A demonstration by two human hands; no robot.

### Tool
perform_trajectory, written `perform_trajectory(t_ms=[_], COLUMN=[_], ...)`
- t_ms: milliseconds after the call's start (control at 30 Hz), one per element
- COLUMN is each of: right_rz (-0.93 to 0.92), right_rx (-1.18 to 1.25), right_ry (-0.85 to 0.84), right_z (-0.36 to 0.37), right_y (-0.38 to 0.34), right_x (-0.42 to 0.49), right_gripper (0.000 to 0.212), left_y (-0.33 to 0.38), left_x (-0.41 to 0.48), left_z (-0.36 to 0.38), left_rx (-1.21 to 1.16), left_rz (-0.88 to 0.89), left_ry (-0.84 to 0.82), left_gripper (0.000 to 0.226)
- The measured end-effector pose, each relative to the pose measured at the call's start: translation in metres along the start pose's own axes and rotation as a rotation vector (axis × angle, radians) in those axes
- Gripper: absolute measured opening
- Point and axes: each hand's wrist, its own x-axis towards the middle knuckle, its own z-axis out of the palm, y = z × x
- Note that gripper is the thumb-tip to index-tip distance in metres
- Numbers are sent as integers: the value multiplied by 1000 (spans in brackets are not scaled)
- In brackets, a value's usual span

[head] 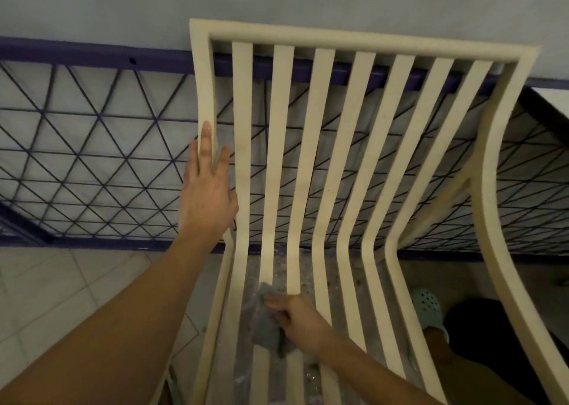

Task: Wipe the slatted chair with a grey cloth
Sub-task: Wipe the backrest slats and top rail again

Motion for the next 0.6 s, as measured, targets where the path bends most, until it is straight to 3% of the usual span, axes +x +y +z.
perform_trajectory(t_ms=[67,267,500,600], right_rz=[-90,-262,-708,-769], right_rx=[-348,-209,-640,-875], right_ry=[83,304,524,439], right_z=[-39,-155,-293,-312], right_y=[-9,-75,-178,-177], right_x=[8,34,72,91], right_gripper=[27,35,35,35], left_y=[-1,0,6,9], left_x=[-1,-2,0,0], left_z=[0,-1,-6,-7], left_rx=[-16,-26,-26,21], left_rz=[1,8,-36,-43], left_ry=[9,2,-11,-10], left_gripper=[80,80,75,77])
